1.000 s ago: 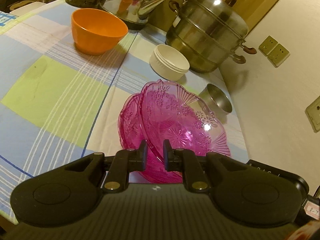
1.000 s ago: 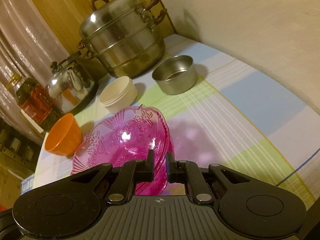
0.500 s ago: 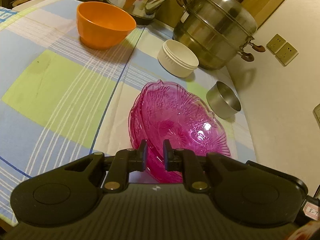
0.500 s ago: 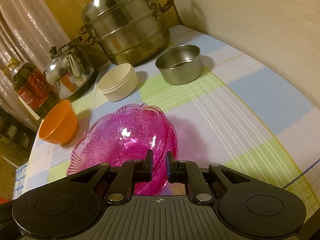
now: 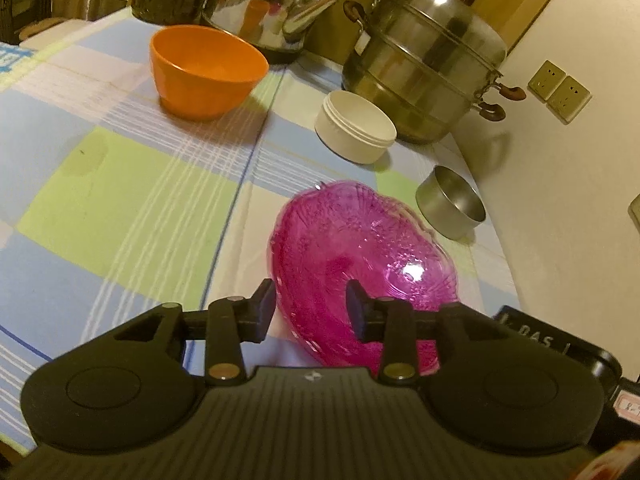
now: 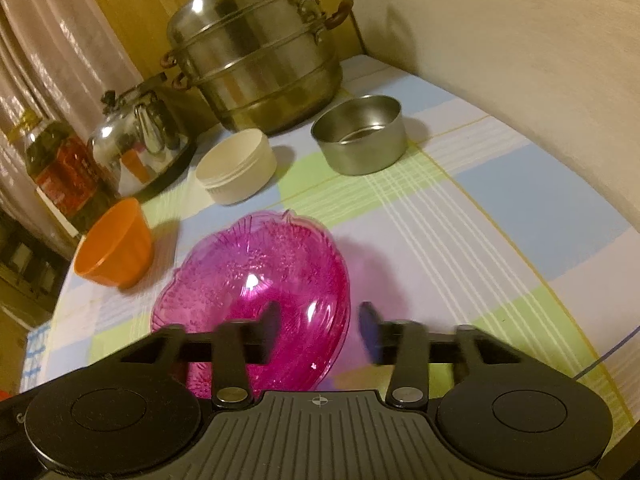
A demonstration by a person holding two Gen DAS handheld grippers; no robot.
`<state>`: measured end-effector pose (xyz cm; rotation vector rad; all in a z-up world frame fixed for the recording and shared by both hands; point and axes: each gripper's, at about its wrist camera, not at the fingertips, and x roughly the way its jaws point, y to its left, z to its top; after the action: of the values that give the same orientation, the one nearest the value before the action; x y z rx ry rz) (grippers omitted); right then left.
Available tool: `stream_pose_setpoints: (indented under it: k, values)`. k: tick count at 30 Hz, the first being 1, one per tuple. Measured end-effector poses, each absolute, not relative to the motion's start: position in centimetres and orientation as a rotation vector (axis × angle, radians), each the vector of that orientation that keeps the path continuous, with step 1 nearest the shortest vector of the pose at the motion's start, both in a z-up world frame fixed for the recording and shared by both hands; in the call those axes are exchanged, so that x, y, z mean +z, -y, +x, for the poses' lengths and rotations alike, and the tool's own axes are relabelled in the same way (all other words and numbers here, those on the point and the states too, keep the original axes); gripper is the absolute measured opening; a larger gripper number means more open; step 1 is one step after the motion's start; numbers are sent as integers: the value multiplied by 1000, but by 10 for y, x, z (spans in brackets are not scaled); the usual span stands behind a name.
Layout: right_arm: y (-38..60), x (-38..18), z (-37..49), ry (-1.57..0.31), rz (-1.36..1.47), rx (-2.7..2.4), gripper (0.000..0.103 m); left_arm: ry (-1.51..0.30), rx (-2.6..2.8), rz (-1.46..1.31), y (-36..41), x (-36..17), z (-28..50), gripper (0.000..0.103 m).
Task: Organize plates and bowls
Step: 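Open both grippers to release the bowl on the stack, then withdraw both grippers from the stack toward the white bowls and steel cup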
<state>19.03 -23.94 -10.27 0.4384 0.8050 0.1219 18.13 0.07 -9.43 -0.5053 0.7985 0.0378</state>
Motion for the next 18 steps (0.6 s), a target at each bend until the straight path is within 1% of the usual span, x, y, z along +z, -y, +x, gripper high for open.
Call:
stream_pose_setpoints:
  k: [18]
  values:
    - [257,-104,174,-815,487,93,47,-789,56,-518,-13,-89,170,34]
